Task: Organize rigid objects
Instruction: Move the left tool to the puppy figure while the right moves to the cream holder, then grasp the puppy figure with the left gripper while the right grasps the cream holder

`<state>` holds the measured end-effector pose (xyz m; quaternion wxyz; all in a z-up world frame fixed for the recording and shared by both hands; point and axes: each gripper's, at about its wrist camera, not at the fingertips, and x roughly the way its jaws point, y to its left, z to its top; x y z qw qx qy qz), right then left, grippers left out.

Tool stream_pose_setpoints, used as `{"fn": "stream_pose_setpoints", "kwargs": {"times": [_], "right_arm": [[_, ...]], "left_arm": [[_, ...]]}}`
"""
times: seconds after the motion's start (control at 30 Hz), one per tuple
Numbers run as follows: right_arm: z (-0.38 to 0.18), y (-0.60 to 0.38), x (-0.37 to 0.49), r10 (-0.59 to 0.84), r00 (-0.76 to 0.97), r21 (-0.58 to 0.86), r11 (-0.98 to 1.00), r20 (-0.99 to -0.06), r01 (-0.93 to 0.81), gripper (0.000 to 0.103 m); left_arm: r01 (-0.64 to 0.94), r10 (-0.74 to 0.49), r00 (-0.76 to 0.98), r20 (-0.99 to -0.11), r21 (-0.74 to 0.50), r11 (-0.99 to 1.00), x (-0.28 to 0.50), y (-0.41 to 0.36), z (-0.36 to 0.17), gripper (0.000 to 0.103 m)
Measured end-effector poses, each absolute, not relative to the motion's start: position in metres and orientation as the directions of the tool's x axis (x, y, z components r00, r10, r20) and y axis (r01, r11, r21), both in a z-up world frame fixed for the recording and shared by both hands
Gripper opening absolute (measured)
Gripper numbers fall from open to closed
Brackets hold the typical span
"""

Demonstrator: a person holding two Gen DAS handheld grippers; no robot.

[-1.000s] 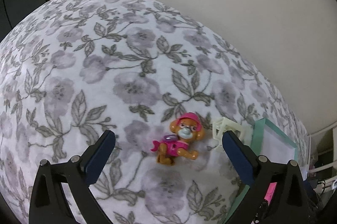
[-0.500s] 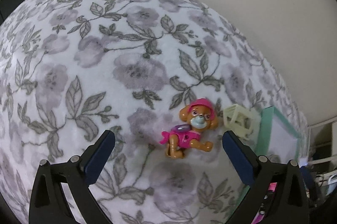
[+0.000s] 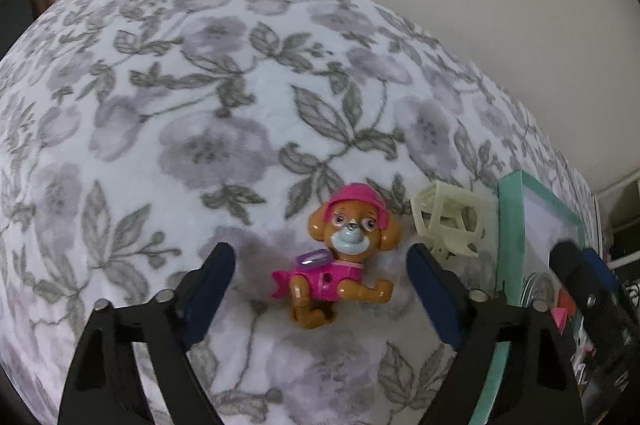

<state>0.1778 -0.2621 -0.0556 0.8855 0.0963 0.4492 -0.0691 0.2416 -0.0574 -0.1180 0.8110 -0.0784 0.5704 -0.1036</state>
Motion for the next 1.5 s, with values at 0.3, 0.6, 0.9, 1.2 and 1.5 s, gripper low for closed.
{"fn": "stream_pose_setpoints", "kwargs": {"times": [0.3,0.6,0.9,1.2,1.5], "right_arm": [[-0.067,-0.24,0.208,0.009,0.578,0.13,0.977,-0.816,0.167,0.091],[-0.083,-0.218,0.226,0.032,0.543,0.131,0.981,-0.839,0.144,0.08],[-0.105,-0.215,0.238,0.045,0.492,0.144,0.976,-0.869,0.165,0.078],[-0.123,-0.212,0.243,0.034,0.464,0.137,0.972,-0.885,0.189,0.065],[-0.123,-0.214,0.24,0.027,0.474,0.139,0.969,-0.88,0.204,0.059]], "left_arm": [[0.095,-0.218,0.362,-0.907,-0.197,0.976,0.25,-0.062,-0.124,0.071],[0.032,-0.287,0.373,-0.882,-0.296,0.955,0.254,-0.033,-0.125,0.055],[0.013,-0.344,0.378,-0.86,-0.367,0.93,0.252,-0.018,-0.125,0.051],[0.004,-0.363,0.381,-0.85,-0.391,0.921,0.249,-0.012,-0.124,0.051],[0.008,-0.348,0.387,-0.854,-0.374,0.927,0.248,-0.014,-0.124,0.051]]}}
